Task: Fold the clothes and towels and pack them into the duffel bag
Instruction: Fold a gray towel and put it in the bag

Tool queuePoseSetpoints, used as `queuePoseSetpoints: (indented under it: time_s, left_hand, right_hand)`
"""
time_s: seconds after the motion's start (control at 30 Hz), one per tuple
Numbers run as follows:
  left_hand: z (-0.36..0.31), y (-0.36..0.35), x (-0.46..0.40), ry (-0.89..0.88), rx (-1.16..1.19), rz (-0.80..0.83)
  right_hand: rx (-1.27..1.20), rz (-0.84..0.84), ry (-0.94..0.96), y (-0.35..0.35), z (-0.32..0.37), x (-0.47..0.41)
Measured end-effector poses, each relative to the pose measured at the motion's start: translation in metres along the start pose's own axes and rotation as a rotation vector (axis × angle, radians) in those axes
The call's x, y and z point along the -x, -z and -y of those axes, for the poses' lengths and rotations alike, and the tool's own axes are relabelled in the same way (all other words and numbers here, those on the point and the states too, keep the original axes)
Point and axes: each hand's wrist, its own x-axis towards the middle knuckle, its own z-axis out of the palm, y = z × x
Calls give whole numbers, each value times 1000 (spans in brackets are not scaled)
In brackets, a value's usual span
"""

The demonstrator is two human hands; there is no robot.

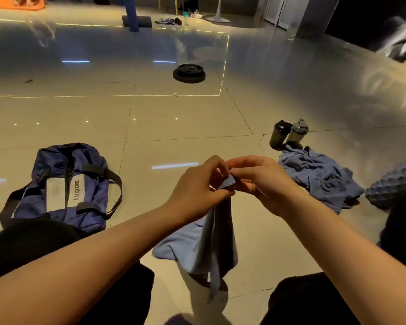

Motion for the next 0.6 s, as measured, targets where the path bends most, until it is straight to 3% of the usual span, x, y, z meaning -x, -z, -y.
queuePoseSetpoints:
  time_s: [0.33,0.47,0.6]
  left_hand:
    - [2,25,8,-62,24,-41]
    - [9,27,12,29,4,57]
    - [24,27,14,78,-80,151]
  right_hand:
    - [364,-9,212,0,-11,5]
    - [252,-182,335,4,-3,4]
    - [-1,-332,333,23,12,2]
